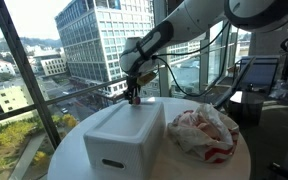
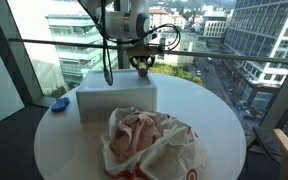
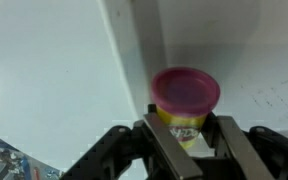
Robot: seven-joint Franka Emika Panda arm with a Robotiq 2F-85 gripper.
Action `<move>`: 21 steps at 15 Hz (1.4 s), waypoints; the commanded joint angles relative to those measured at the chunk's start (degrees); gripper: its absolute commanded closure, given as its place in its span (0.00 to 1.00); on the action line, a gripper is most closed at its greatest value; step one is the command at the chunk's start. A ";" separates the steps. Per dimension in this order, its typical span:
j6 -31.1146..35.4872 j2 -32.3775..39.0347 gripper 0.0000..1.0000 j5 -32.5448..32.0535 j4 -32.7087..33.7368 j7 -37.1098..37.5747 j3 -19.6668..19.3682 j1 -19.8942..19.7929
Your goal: Remove everything from the top of the box and put them in the plastic
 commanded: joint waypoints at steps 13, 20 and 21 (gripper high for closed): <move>-4.27 -38.32 0.82 1.45 -41.50 24.76 -5.68 -0.16; 11.42 -48.97 0.82 -1.44 -64.67 33.46 -7.30 -2.69; 14.94 -50.00 0.82 -2.92 -68.18 34.57 -7.70 -3.40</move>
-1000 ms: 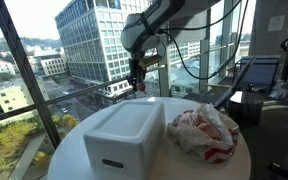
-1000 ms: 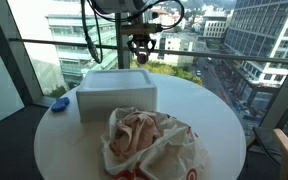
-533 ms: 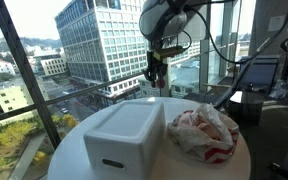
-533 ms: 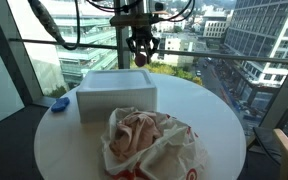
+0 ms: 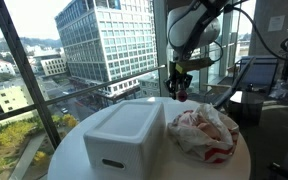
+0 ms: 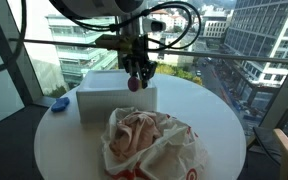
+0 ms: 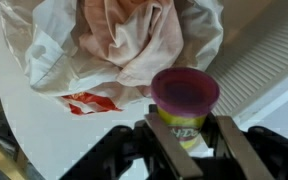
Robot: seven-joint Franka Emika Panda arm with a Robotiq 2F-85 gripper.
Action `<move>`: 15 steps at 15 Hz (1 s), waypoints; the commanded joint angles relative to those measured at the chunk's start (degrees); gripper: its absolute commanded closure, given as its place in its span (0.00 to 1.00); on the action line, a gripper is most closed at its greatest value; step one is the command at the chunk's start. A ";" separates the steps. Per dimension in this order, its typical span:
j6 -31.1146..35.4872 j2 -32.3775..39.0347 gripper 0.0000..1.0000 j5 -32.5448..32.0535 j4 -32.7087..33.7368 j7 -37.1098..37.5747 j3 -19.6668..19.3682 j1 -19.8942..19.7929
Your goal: Remove everything from the top of the box and put them in the plastic
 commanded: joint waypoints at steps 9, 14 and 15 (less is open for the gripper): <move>43.00 0.20 0.82 -23.25 -31.24 6.89 -6.88 -11.02; 47.33 1.11 0.82 -30.66 -29.46 6.76 -11.10 -10.77; 47.83 1.37 0.82 -30.49 -29.20 6.81 -11.01 -10.59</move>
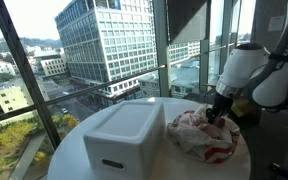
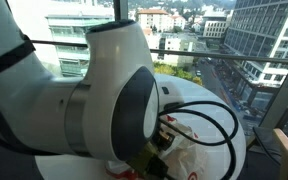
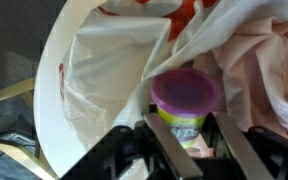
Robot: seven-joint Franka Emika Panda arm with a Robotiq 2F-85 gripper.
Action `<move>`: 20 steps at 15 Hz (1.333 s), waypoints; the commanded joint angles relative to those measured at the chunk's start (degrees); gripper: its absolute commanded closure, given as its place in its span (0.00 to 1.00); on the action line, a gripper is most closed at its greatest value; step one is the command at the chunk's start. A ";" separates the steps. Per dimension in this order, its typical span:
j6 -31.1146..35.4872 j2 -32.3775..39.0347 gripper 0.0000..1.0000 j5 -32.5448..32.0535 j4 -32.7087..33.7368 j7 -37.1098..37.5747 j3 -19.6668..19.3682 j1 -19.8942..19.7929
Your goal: Remove everything from the top of the box and put them in the plastic
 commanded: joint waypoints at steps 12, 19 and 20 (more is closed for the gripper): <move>1.50 3.47 0.18 -0.30 2.32 0.31 3.12 6.60; -3.25 -9.02 0.00 -2.74 -0.13 1.55 2.33 7.62; -5.12 -10.51 0.00 -3.77 0.97 2.56 2.90 7.39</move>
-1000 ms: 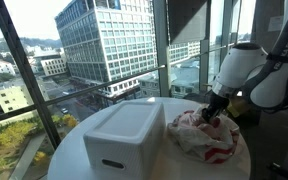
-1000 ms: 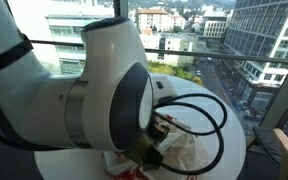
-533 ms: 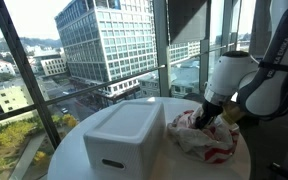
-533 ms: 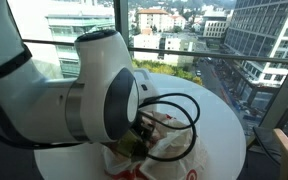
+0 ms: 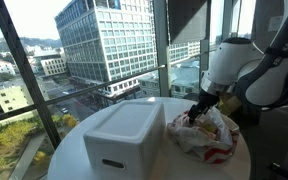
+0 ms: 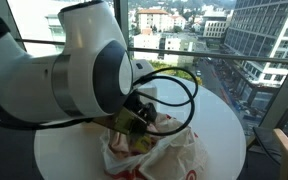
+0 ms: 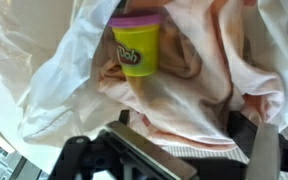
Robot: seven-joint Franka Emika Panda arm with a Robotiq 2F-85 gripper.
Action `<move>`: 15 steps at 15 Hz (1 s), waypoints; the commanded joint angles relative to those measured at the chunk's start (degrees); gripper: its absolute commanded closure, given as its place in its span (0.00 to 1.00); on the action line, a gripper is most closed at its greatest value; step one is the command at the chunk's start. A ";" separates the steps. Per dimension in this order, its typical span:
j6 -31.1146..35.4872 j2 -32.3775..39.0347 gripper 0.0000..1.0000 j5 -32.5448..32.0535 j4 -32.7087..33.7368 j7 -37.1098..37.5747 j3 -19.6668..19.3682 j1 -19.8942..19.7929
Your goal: Remove everything from the top of the box and put them in the plastic
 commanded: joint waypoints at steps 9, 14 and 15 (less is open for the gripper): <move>-17.00 -12.97 0.00 16.84 -0.06 -1.05 -0.36 16.35; -22.16 -12.31 0.00 29.24 -0.09 -4.92 5.94 15.63; -22.54 -11.92 0.00 30.56 -0.11 -5.92 6.48 15.32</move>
